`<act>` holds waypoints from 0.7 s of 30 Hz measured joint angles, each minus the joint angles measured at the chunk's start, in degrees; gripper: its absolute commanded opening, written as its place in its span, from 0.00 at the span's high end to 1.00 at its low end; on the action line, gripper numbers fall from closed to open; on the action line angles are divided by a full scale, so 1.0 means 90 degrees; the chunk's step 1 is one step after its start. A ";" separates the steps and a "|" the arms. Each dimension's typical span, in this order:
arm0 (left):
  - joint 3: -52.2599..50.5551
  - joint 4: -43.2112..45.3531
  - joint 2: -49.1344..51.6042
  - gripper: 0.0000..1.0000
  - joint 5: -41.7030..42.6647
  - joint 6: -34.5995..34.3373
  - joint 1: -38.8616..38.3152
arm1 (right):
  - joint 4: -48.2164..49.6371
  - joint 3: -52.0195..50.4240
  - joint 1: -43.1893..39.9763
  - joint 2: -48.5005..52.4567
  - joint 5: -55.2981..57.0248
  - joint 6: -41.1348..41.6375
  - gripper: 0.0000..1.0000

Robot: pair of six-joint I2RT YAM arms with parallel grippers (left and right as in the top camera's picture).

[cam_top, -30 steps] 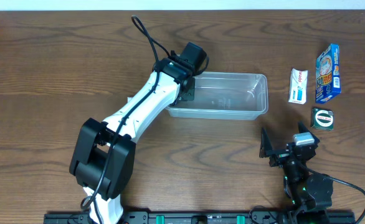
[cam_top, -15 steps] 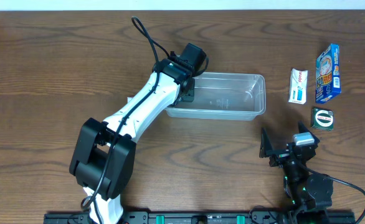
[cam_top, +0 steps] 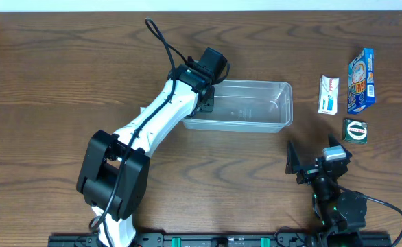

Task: Pack container
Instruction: 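Lower the bottle into the container's left end and release it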

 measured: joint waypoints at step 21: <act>0.0104 0.0121 -0.0510 0.43 -0.0386 0.0005 0.0039 | 0.0000 0.0000 0.0000 0.0000 0.0000 0.0000 0.01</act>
